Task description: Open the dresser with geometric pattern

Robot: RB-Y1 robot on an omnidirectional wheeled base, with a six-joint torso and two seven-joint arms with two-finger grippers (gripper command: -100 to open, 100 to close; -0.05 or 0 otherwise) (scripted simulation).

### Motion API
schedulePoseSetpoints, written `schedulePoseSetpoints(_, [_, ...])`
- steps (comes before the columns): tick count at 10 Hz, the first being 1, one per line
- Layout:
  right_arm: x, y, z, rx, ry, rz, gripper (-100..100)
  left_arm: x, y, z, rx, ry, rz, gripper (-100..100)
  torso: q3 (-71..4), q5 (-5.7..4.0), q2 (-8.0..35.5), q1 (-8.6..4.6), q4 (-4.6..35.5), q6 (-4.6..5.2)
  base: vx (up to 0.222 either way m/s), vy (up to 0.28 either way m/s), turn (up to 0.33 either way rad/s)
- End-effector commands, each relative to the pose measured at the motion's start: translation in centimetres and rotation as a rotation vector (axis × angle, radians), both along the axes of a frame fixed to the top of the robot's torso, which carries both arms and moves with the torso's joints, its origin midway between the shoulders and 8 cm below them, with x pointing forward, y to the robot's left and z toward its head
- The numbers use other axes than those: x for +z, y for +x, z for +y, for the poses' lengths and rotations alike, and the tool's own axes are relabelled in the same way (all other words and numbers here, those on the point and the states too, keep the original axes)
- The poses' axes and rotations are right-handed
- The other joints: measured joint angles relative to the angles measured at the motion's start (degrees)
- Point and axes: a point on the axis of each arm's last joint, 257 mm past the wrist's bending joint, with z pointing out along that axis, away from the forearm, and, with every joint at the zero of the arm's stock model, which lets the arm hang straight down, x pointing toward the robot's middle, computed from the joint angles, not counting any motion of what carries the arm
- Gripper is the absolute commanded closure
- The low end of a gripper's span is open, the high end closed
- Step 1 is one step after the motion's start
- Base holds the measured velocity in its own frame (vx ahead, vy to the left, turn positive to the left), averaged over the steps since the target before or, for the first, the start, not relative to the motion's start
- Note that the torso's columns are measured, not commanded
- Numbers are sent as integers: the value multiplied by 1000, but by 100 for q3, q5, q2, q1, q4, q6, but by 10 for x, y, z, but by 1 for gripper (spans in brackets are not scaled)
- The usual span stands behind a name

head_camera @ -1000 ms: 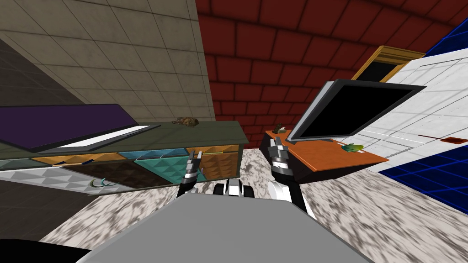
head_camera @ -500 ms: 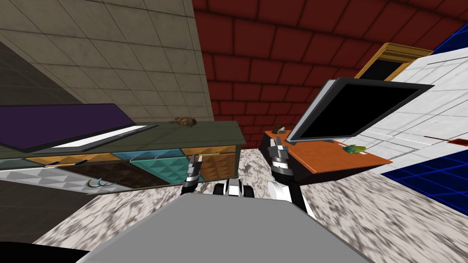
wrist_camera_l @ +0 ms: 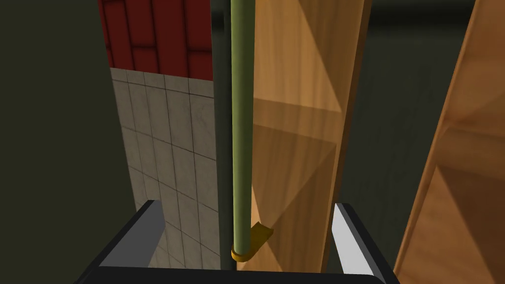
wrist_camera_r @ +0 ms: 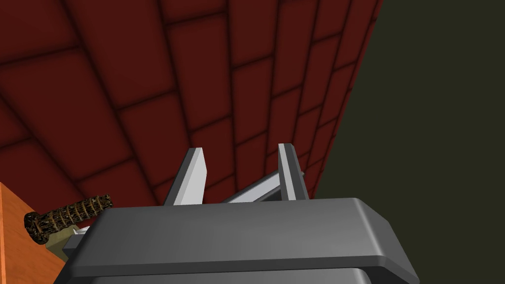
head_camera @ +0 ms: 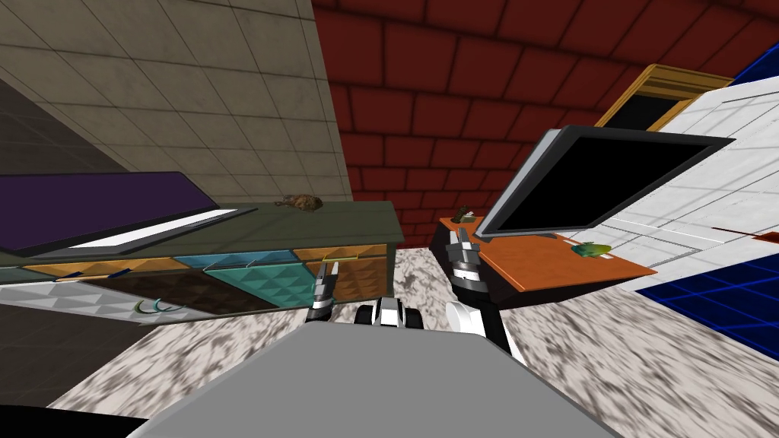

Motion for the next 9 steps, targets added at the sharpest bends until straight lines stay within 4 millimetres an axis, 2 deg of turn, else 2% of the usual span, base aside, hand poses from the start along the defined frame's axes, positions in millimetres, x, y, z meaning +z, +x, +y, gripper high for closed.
schedulePoseSetpoints(1, [0,0,0,0,0,0,0,-10,-5,-4,4,-18,-1,-100,-1,1,-1,3,0,0,15,-38,12])
schedulePoseSetpoints(4, [0,0,0,0,0,0,0,-15,-7,-9,9,-35,-1,-100,-3,-1,-4,-6,-1,0,10,-34,6])
schedulePoseSetpoints(5, [0,0,0,0,0,0,0,-9,5,-7,6,-36,-3,-100,-2,0,-3,1,-1,0,-12,-14,15])
schedulePoseSetpoints(9, [0,0,0,0,0,0,0,5,29,-2,1,-35,-3,-100,-2,0,-4,-3,-1,0,-24,-13,15])
